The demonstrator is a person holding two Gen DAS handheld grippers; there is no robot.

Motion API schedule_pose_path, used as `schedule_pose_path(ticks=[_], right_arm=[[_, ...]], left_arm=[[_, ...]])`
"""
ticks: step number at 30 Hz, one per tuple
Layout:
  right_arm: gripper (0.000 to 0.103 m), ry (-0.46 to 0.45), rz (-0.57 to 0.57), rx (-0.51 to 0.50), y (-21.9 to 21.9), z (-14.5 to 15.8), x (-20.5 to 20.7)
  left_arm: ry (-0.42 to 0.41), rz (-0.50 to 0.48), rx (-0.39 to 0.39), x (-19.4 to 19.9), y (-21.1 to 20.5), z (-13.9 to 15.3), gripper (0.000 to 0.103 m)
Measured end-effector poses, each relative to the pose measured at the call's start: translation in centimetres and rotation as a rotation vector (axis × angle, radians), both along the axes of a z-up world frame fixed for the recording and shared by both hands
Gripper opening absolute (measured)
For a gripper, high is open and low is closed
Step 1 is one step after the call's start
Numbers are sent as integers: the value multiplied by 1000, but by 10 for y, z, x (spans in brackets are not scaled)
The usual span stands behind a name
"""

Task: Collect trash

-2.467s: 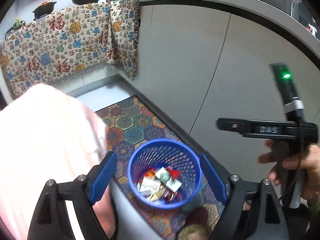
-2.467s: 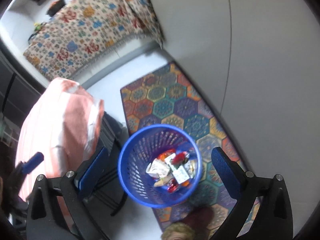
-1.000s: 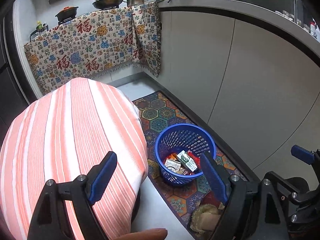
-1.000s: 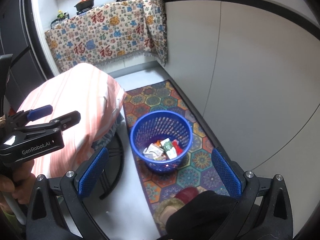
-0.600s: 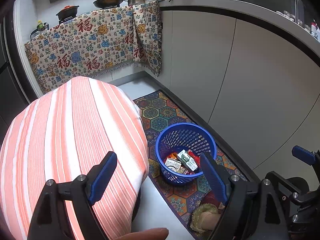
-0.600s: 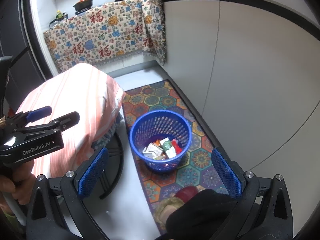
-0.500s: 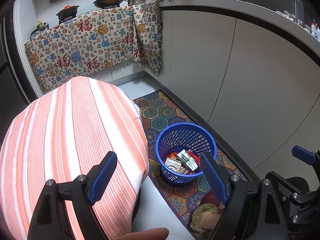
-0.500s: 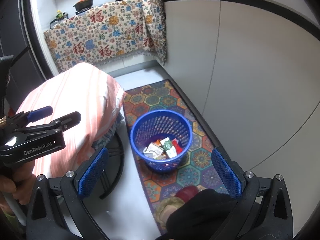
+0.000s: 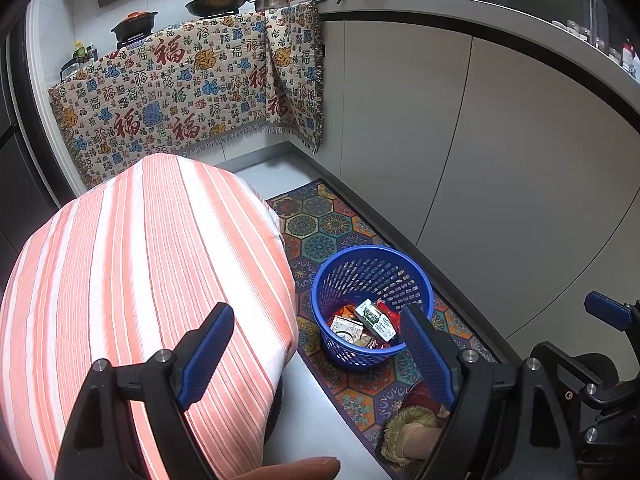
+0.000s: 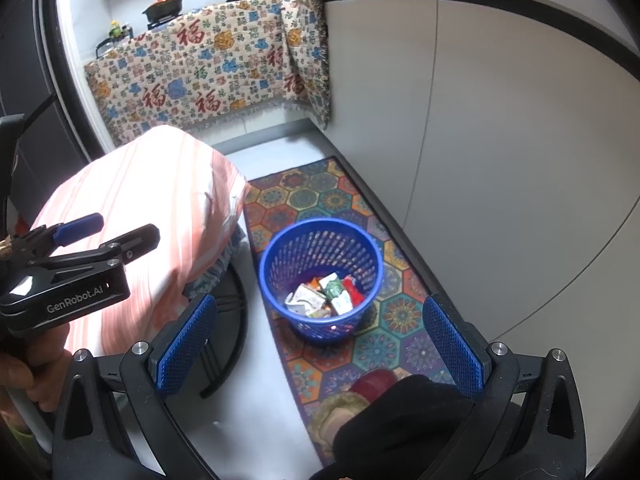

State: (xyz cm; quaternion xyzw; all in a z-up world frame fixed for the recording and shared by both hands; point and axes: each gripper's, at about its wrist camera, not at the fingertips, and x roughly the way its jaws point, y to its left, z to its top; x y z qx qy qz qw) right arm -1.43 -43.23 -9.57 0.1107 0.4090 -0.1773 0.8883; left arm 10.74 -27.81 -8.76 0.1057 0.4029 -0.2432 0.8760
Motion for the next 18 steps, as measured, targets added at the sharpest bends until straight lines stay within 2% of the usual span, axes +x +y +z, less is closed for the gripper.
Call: schedule_pose_path(ticks=[18], right_arm=[[103,13,-8,4,-1,-2,3]], left_arm=[[5,-16,2,0,1,-1,87]])
